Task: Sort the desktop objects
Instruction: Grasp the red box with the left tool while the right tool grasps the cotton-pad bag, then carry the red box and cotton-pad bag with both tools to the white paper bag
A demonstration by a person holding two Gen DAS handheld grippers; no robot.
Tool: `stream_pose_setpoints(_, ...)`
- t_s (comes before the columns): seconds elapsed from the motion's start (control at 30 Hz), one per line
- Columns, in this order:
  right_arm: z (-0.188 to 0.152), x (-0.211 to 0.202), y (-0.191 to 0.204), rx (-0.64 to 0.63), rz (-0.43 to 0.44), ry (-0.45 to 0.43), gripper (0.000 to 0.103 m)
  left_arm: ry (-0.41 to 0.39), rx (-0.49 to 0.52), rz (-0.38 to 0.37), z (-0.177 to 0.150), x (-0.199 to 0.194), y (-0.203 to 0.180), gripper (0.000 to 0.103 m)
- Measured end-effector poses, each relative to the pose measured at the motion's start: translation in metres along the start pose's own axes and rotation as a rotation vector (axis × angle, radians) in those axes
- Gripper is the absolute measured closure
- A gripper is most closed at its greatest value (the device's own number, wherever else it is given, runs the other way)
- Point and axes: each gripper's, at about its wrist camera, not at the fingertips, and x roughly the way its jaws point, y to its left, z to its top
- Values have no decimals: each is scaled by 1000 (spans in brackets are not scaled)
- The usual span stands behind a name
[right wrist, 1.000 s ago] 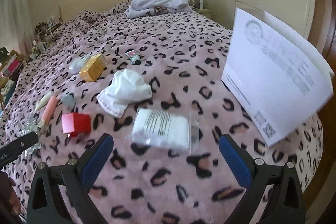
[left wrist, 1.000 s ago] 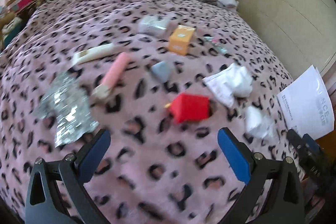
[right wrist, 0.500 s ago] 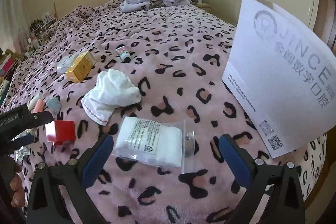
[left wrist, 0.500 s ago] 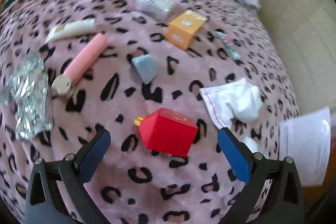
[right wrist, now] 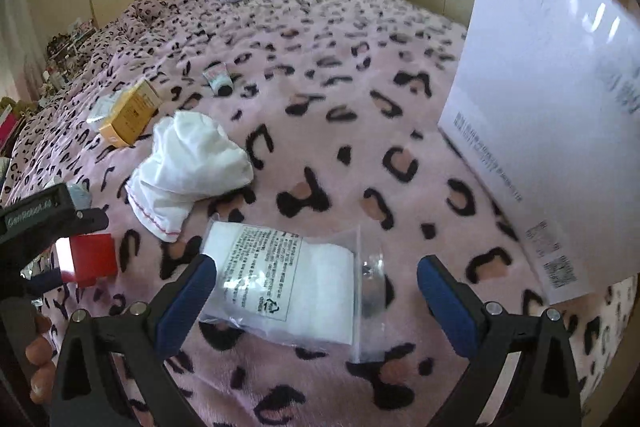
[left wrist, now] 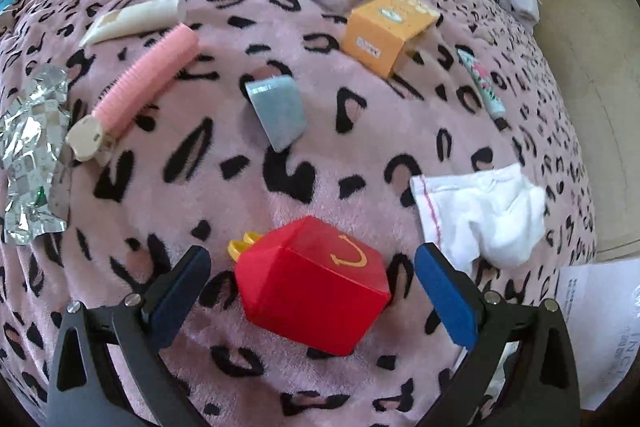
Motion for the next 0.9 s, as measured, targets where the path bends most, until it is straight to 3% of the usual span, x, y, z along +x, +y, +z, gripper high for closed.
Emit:
stream_pose_setpoints(0.13, -2, 15, 0, 22, 22, 29, 0, 4, 46, 19, -7, 11, -3, 0)
stream_pose_setpoints(0.33, -5, 27, 3, 39, 43, 52, 0, -55, 173, 80, -18, 18, -13, 1)
stream_pose_setpoints(0.43, -6, 28, 4, 36, 42, 51, 0, -76, 219, 97, -20, 18, -17, 8)
stream_pose_setpoints(0.5, -8, 28, 4, 46, 58, 51, 6, -86, 239, 96, -20, 16, -19, 20)
stream_pose_setpoints(0.57, -9, 27, 3, 59, 87, 57, 28, -92, 257, 89, -21, 14, -22, 33)
stream_pose_setpoints(0.6, -9, 26, 3, 66, 103, 60, 32, -92, 267, 88, -22, 13, -24, 40)
stream_pose_setpoints(0.77, -10, 22, 7, 66, 104, 47, 47, -100, 296, 87, -24, 11, -26, 41)
stream_pose_setpoints(0.9, -10, 21, 5, 70, 113, 40, 54, -105, 299, 78, -25, 8, -25, 41)
